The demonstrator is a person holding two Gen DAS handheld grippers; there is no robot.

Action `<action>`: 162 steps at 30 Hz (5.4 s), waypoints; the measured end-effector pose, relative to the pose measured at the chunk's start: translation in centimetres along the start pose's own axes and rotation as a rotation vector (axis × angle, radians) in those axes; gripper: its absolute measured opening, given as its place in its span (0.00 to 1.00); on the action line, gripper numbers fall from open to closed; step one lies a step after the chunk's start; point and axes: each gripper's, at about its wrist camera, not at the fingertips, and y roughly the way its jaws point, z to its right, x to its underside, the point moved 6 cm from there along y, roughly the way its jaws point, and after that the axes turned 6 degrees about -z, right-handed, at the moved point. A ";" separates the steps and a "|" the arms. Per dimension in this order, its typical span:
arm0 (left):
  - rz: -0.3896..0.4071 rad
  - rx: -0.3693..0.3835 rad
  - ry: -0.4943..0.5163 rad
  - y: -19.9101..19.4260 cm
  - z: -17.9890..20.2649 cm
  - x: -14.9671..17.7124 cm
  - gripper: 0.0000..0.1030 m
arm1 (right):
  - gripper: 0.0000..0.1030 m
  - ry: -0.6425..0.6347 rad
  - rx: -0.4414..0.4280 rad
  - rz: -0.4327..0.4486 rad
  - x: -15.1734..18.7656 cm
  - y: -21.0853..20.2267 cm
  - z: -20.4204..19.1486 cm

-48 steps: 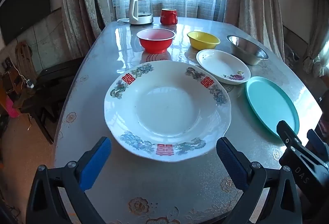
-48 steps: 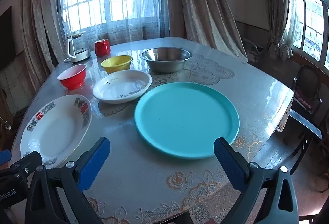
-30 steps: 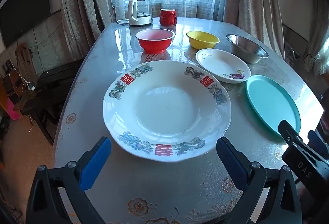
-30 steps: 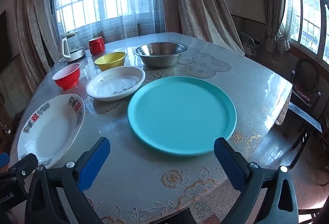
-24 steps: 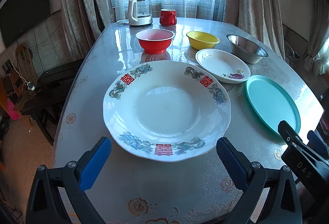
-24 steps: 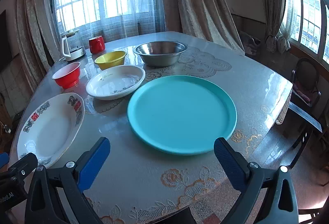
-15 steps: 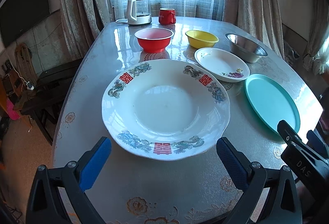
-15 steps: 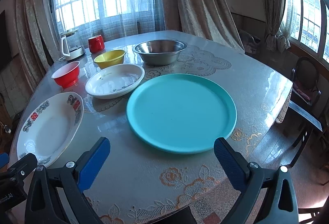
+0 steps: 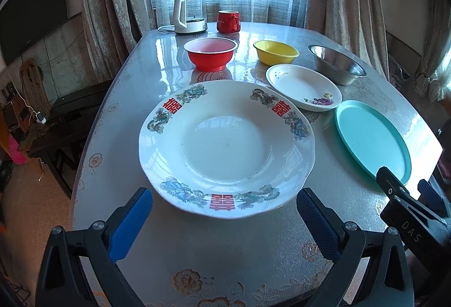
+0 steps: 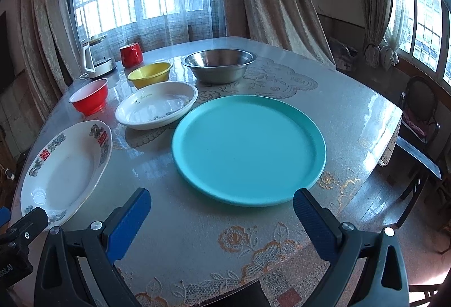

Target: Organize plates and bowls

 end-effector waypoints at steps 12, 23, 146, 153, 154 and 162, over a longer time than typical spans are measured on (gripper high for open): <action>0.001 -0.001 0.002 0.0 -0.1 0.0 1.00 | 1.00 -0.005 0.002 -0.002 0.0 0.2 0.0; -0.005 -0.003 -0.001 0.2 -0.2 0.1 1.00 | 1.00 -0.007 -0.002 -0.004 0.0 0.4 -0.1; 0.131 0.342 0.072 4.4 -1.7 -1.7 0.40 | 0.25 -0.255 -0.622 -0.072 -1.0 4.0 -8.5; 0.160 0.350 0.111 3.3 0.4 -2.0 0.40 | 0.25 -0.225 -0.612 -0.050 -1.2 2.9 -6.5; 0.165 0.353 0.116 3.2 0.7 -2.0 0.40 | 0.25 -0.219 -0.610 -0.046 -1.2 2.6 -6.1; 0.186 0.373 0.165 2.6 3.8 -2.7 0.40 | 0.25 -0.170 -0.585 -0.023 -1.6 1.7 -3.1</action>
